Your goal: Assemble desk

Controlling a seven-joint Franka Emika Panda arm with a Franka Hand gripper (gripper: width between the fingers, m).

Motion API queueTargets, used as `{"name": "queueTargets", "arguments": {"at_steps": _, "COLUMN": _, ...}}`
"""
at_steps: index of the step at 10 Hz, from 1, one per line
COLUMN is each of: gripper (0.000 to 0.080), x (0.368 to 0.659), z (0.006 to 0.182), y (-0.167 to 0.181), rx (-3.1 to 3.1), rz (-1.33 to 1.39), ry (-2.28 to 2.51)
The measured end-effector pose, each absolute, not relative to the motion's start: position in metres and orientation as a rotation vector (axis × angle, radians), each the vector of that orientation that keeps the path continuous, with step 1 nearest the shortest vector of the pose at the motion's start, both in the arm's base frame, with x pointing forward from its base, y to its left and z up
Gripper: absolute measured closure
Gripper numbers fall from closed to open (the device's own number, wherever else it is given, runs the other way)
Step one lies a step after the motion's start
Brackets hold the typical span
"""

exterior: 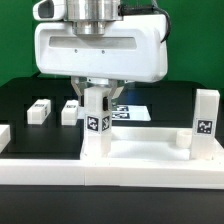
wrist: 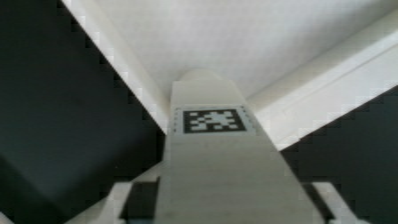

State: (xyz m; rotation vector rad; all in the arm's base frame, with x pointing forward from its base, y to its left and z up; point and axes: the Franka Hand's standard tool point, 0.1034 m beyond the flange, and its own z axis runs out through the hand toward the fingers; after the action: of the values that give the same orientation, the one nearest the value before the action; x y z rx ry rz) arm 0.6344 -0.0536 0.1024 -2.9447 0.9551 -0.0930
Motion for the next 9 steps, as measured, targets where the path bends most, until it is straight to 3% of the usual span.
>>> {"name": "queueTargets", "arguments": {"at_steps": 3, "gripper": 0.0509, "x": 0.6323, "z": 0.1027, "y": -0.0565, "rx": -2.527, "rz": -0.023, "ry": 1.707}}
{"name": "queueTargets", "arguments": {"at_steps": 9, "gripper": 0.0509, "x": 0.633, "z": 0.1021, "y": -0.054, "rx": -1.832, "rz": 0.062, "ry": 2.375}}
